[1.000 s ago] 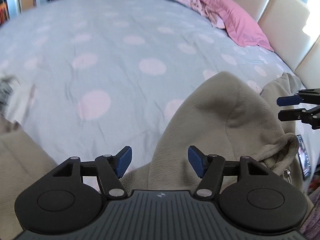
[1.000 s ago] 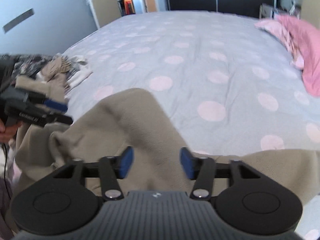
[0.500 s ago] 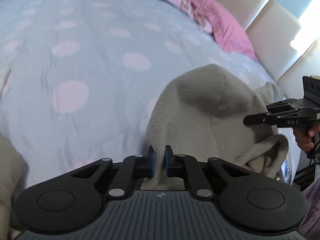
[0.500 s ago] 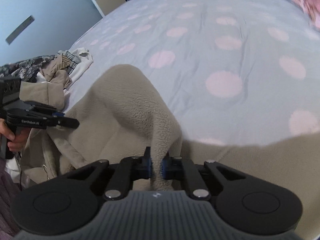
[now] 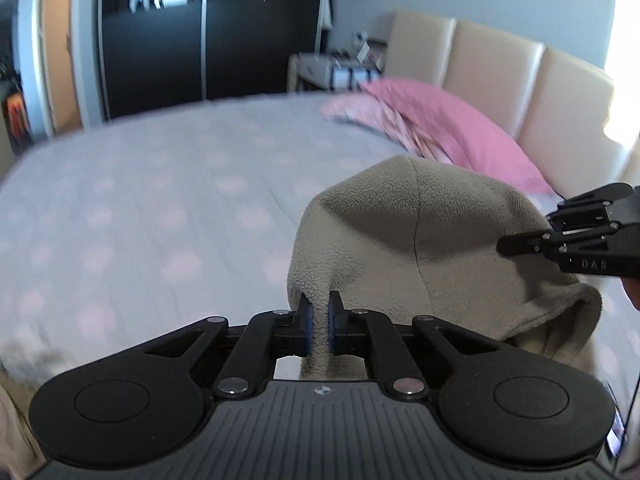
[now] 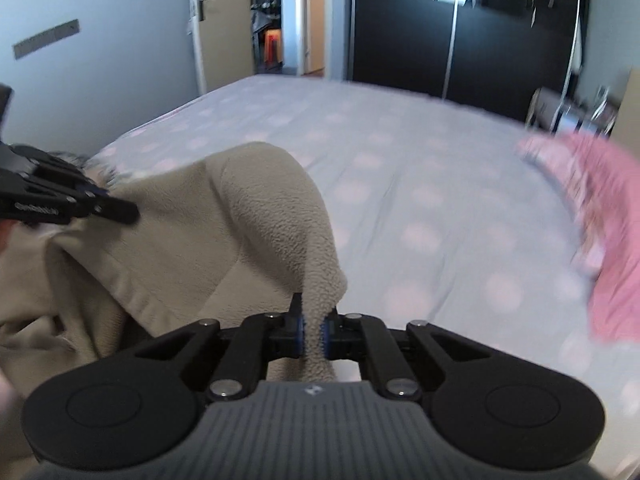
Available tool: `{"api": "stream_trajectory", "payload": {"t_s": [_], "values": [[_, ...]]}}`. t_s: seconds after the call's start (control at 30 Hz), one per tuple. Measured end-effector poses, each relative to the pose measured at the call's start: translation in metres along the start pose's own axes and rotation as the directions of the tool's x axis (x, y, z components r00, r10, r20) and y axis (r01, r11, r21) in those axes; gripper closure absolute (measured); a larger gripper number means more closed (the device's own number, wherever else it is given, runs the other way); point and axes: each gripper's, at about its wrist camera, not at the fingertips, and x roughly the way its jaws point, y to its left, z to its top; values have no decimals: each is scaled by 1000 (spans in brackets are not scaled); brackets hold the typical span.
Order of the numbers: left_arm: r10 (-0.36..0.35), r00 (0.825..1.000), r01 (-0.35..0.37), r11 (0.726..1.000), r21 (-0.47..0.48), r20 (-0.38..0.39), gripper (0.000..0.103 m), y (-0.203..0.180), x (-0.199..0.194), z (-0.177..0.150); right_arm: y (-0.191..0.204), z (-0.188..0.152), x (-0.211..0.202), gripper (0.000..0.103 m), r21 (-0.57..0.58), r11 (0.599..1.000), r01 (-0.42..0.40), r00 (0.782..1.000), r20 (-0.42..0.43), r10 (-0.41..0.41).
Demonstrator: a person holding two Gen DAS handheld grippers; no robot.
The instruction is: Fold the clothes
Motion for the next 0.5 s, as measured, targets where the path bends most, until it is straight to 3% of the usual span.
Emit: {"api": "stream_trajectory", "payload": {"t_s": [0.13, 0.23, 0.33, 0.5], "values": [[88, 995, -89, 996, 8, 54, 98, 11, 26, 49, -17, 57, 27, 95, -29, 996, 84, 995, 64, -82], [138, 989, -140, 990, 28, 45, 98, 15, 63, 70, -29, 86, 56, 95, -64, 990, 129, 988, 91, -123], [176, 984, -176, 983, 54, 3, 98, 19, 110, 65, -35, 100, 100, 95, -96, 984, 147, 988, 64, -141], [183, 981, -181, 983, 41, -64, 98, 40, 170, 28, -48, 86, 185, 95, -103, 981, 162, 986, -26, -165]]}}
